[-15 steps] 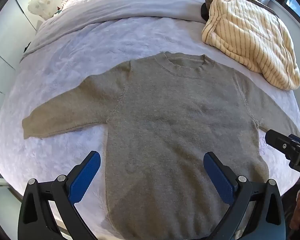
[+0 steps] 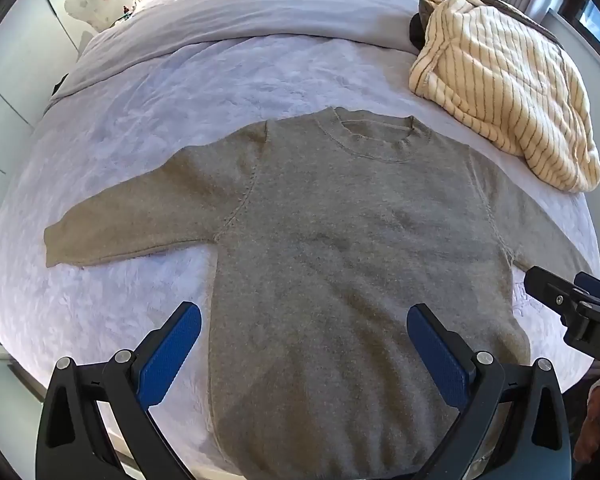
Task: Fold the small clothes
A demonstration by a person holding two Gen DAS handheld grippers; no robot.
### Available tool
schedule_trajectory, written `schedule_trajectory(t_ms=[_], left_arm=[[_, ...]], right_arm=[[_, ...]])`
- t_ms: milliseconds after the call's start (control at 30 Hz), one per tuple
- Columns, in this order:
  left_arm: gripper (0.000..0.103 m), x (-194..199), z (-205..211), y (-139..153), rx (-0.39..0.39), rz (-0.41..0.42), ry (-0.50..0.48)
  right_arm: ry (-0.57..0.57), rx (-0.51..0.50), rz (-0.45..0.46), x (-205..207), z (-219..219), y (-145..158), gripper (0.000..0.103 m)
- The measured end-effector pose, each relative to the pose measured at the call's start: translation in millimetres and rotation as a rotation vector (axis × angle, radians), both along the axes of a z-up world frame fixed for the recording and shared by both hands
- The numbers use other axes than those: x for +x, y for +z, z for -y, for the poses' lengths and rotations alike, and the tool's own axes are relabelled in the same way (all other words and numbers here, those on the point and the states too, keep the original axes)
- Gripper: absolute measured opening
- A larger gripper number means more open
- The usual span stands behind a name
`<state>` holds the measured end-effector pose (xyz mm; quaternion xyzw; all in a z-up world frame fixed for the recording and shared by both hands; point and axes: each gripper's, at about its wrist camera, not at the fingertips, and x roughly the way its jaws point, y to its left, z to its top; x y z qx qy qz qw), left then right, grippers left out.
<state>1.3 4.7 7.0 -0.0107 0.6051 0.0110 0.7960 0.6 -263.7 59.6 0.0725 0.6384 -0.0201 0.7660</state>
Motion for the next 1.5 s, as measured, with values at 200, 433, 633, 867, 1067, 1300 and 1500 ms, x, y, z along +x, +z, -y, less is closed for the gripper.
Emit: schedule_trajectory(t_ms=[200,433,633,867,1067,1300,1500], left_arm=[[0.103,-1,-2,0,0.003,0.002,0.006],[0.103,-1,-2,-2,0.006,-0.004,0.013],[0.103,-1,-3,-2,0.007,-0.005,0.016],[0.103,0,-4,-3,0.006,-0.007,0.023],[0.103,0,-5,-5,0.007,-0.008,0.02],[0.103,0,-4,-5,0.009,-0.012,0.027],[0.103,-1,-4,-5,0.01,-0.011,0.026]], right_arm=[[0.005,0.0,0.002,-2,1,1,0.103],[0.018,-0.005,0.0,-1,-1,0,0.103],[0.035,-0.019,0.004,0,-6,1,0.103],[0.055,-0.032,0.014,1,-11,2,0.103],[0.053,-0.031,0.015,1,-11,2,0.103],[0.056,-0.032,0.011,1,-10,2,0.103],[0.055,-0.034,0.011,1,-11,2,0.103]])
